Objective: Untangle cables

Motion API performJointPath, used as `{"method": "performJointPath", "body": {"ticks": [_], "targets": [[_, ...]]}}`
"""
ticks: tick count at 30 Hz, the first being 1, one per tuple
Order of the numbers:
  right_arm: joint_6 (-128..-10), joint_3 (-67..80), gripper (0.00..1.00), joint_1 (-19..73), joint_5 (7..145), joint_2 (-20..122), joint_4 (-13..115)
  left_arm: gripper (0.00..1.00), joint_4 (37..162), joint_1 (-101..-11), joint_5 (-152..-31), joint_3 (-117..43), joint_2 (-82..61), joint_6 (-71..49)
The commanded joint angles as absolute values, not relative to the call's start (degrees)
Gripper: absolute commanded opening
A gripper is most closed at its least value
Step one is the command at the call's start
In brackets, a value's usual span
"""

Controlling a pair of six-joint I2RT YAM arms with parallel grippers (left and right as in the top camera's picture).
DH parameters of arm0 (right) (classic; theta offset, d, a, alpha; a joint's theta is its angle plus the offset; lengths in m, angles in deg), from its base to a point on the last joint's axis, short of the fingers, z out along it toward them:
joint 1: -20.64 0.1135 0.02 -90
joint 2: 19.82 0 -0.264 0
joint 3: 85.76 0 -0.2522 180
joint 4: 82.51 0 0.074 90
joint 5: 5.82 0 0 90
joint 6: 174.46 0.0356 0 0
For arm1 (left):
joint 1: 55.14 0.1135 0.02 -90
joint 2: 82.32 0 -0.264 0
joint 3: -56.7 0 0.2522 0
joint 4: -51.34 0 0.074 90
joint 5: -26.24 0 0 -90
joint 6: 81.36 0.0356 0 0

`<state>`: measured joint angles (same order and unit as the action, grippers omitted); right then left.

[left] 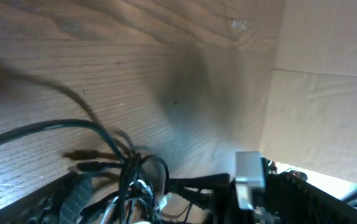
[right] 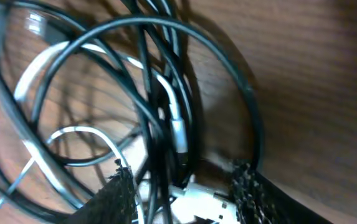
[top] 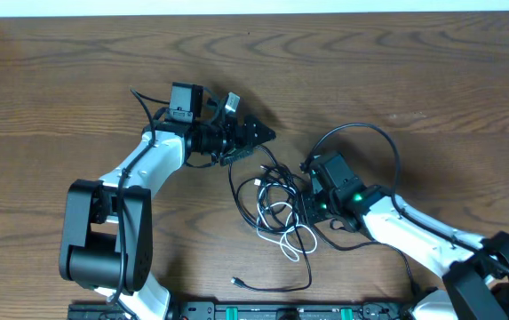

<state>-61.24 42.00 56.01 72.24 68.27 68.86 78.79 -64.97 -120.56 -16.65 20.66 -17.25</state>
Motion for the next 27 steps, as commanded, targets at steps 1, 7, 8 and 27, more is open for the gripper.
{"method": "performJointPath", "body": {"ticks": [1, 7, 8, 27], "targets": [[-62.3, 40.2, 0.52, 56.4, 74.8, 68.3, 68.7, 0.96, 79.2, -64.9, -119.6, -16.8, 21.3, -17.6], [-61.8, 39.6, 0.54, 56.8, 75.1, 70.1, 68.1, 0.96, 79.2, -64.9, -119.6, -16.8, 21.3, -17.6], [-61.8, 39.2, 0.53, 56.8, 75.1, 70.8, 68.1, 0.96, 79.2, -64.9, -119.6, -16.8, 21.3, -17.6], [-69.3, 14.4, 0.01, 53.1, 94.1, 79.8, 61.0, 0.19, 81.4, -65.8, -120.3, -16.8, 21.3, -17.6]]}}
